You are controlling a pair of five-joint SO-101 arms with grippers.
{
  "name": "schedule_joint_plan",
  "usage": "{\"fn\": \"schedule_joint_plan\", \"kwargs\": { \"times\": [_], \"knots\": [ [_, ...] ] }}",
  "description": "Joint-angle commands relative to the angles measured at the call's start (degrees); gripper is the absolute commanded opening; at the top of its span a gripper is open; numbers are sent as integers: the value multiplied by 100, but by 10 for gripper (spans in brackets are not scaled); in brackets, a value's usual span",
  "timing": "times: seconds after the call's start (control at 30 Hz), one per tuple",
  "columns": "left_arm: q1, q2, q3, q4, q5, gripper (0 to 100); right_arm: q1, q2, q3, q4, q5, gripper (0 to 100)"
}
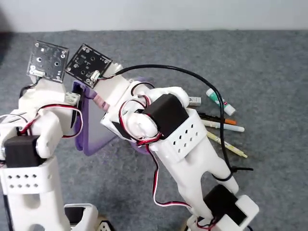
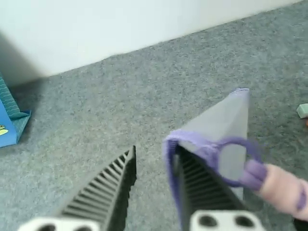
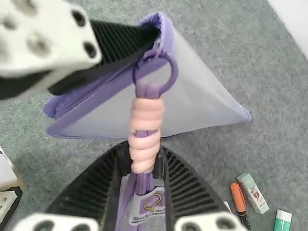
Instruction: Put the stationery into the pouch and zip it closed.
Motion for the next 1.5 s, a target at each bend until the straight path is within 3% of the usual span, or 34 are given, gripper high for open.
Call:
{"fn": "schedule_joint_plan", "kwargs": {
  "times": [0.0, 0.43, 0.57, 0.9, 1.3, 1.47],
  "knots": [
    [18, 123, 382, -9, -79, 41, -75, -127, -167, 119, 26, 8],
    [-35, 114, 1024, 141, -44, 13, -84, -365, -18, 549, -396, 8],
    [-264, 114, 1033, 334, 0, 13, -75, -822, 870, 549, -448, 8],
    [-589, 105, 1033, 695, 1336, 12, -48, -2519, 3393, 470, -466, 8],
    [-607, 123, 1138, 695, 1380, 12, -40, -4611, 6356, 268, -457, 8],
    [-589, 123, 1191, 721, 1380, 12, 154, -5376, 6945, 110, -413, 8]
  ]
}}
